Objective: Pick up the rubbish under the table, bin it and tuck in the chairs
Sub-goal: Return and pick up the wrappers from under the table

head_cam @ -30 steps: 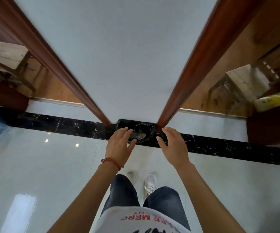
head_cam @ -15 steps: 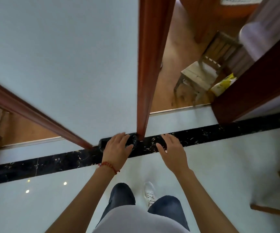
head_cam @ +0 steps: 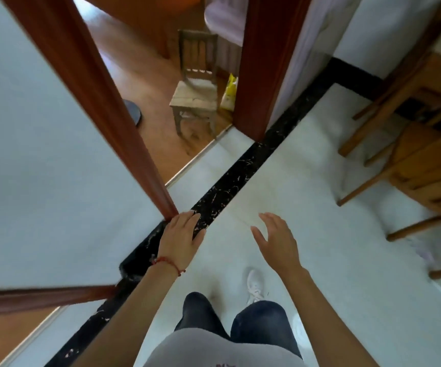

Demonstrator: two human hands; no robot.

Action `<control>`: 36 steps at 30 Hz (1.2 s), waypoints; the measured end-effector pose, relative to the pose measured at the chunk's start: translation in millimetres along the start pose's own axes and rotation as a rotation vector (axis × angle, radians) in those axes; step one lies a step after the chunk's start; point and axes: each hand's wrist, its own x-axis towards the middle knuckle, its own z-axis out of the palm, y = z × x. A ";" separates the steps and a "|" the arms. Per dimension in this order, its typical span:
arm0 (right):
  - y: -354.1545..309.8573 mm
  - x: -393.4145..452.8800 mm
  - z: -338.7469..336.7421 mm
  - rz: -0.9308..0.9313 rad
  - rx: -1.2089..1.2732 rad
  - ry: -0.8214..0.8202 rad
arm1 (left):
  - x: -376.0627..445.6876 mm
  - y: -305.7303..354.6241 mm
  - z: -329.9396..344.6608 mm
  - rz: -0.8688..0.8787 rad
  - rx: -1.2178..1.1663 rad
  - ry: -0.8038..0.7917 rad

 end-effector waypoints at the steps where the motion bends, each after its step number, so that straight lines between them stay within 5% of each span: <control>1: 7.2 -10.3 -3.6 0.040 0.005 0.020 | 1.6 7.5 2.5 0.041 0.001 -0.018; 23: 175.0 -264.1 -66.9 0.812 0.200 0.496 | -50.1 256.2 129.9 0.796 0.135 -0.446; 36: 277.3 -371.0 -96.7 0.996 0.253 0.570 | -113.7 375.8 209.0 0.958 0.248 -0.502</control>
